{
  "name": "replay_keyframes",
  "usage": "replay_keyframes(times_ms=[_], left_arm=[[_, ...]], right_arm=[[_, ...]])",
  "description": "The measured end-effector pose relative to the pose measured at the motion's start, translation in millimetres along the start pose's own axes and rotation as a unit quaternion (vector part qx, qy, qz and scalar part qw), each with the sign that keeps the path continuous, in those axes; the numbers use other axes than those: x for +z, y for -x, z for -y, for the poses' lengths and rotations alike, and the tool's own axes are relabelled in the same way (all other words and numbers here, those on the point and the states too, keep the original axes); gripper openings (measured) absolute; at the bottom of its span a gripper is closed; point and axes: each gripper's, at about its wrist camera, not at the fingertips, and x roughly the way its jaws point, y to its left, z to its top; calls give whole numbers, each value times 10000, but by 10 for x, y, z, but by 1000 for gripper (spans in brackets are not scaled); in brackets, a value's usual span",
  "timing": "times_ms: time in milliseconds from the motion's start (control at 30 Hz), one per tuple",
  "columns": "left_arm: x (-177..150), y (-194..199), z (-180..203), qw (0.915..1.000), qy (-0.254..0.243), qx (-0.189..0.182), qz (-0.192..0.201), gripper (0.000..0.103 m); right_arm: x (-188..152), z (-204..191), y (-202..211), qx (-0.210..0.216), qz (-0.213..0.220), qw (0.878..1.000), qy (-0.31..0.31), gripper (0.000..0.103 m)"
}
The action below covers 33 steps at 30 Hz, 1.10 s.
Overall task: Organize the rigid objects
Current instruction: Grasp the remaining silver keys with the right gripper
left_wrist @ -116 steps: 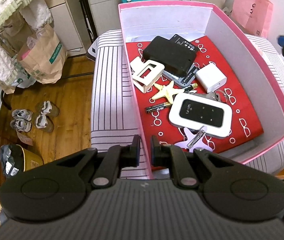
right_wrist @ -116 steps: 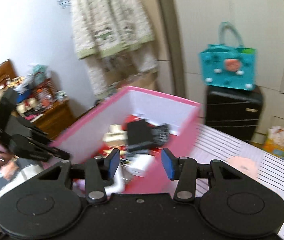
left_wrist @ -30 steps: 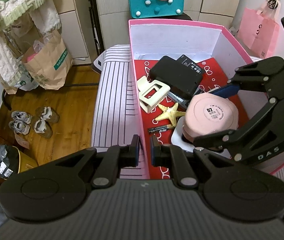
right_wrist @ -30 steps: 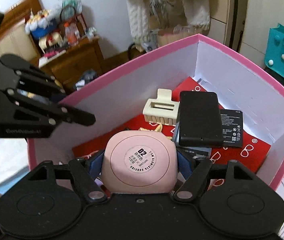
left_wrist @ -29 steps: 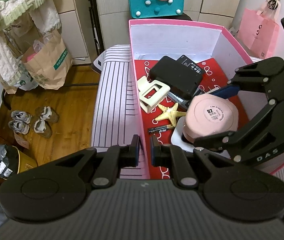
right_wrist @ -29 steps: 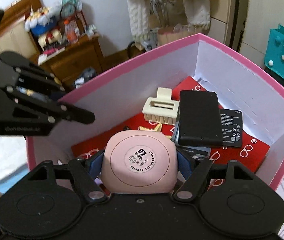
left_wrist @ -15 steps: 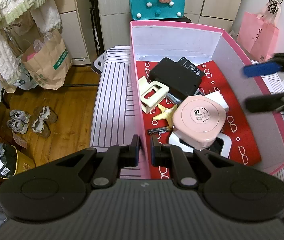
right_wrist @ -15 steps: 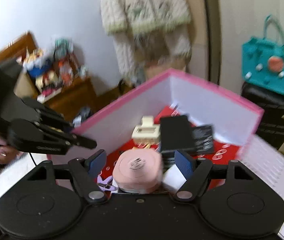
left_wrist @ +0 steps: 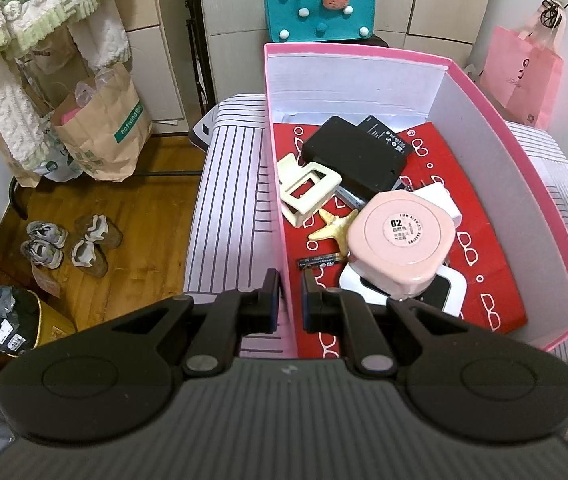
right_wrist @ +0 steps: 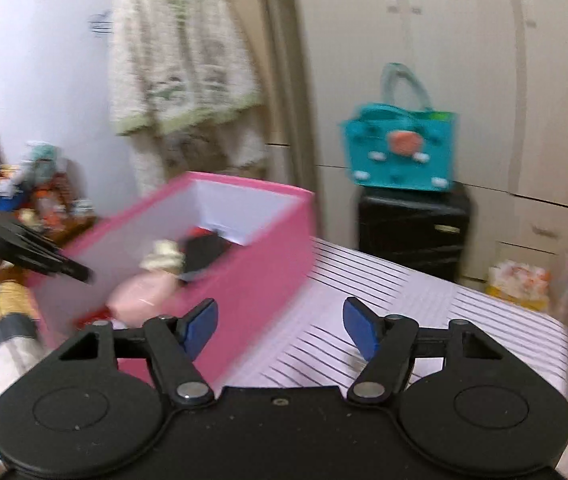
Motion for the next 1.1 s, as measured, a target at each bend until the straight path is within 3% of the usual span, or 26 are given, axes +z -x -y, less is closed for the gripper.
replay_keyframes(times_ms=[167, 500, 667, 800, 1000, 1100], left_arm=[[1, 5, 19, 10000, 41, 50, -2, 9], [-13, 10, 45, 9998, 141, 157, 14, 9], [-10, 9, 48, 9997, 172, 181, 13, 9], [-11, 9, 51, 9997, 165, 181, 13, 9], [-10, 10, 48, 9997, 167, 179, 22, 9], [-10, 12, 45, 9997, 169, 166, 26, 9]], right_arm=[[-287, 337, -131, -103, -147, 9984, -529, 64], [-529, 348, -606, -214, -436, 9988, -55, 58], [-531, 343, -742, -637, -117, 9976, 264, 56], [-497, 378, -836, -548, -138, 9979, 314, 56], [-473, 315, -927, -391, -84, 9980, 482, 39], [-475, 295, -941, -421, -127, 9978, 493, 20]])
